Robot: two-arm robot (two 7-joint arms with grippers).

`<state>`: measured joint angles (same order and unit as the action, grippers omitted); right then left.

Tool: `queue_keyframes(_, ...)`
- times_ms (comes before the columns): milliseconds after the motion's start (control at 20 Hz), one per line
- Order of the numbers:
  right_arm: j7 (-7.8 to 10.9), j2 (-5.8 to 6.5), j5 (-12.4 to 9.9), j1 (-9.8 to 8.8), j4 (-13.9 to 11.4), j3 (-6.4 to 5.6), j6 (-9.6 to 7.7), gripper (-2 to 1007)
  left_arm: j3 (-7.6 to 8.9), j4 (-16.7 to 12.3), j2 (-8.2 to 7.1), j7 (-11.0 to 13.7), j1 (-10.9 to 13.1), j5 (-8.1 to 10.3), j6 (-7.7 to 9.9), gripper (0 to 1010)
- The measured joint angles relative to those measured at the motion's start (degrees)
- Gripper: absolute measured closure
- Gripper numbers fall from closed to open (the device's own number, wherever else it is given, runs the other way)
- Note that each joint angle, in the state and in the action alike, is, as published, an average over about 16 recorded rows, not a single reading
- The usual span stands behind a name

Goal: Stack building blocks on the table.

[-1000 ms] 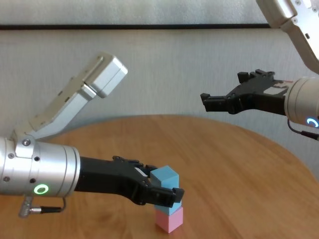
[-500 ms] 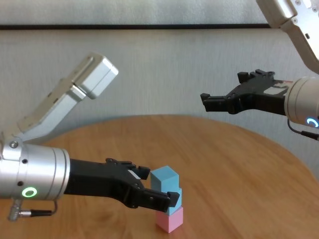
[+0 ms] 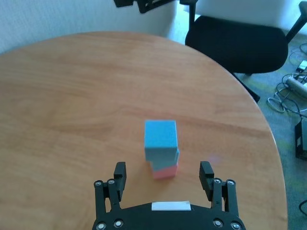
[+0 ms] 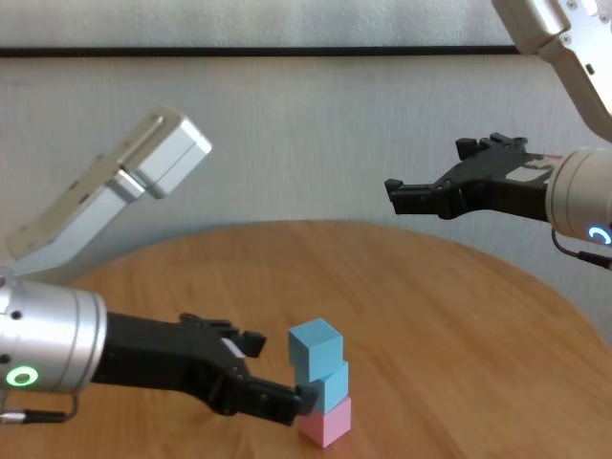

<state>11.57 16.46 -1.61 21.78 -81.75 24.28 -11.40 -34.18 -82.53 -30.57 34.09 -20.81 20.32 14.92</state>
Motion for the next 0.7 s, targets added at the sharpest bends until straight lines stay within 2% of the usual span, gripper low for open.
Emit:
queue_keyframes(150, 0.0, 0.0, 0.0, 0.0, 0.0, 0.0, 0.0, 1, 0.63, -1.1, -0.84, -1.77, 0.85, -0.29, 0.42, 10)
queue_keyframes(350, 0.0, 0.0, 0.0, 0.0, 0.0, 0.0, 0.0, 0, 2.28, -2.86, -1.66, -5.32, 2.48, -0.94, 0.6, 10)
queue_keyframes(500, 0.0, 0.0, 0.0, 0.0, 0.0, 0.0, 0.0, 0, 4.04, -4.37, -1.93, -9.04, 3.98, -1.67, 0.44, 10)
queue_keyframes(700, 0.0, 0.0, 0.0, 0.0, 0.0, 0.0, 0.0, 0, 6.99, -6.48, -1.52, -15.28, 6.32, -3.04, 0.07, 11)
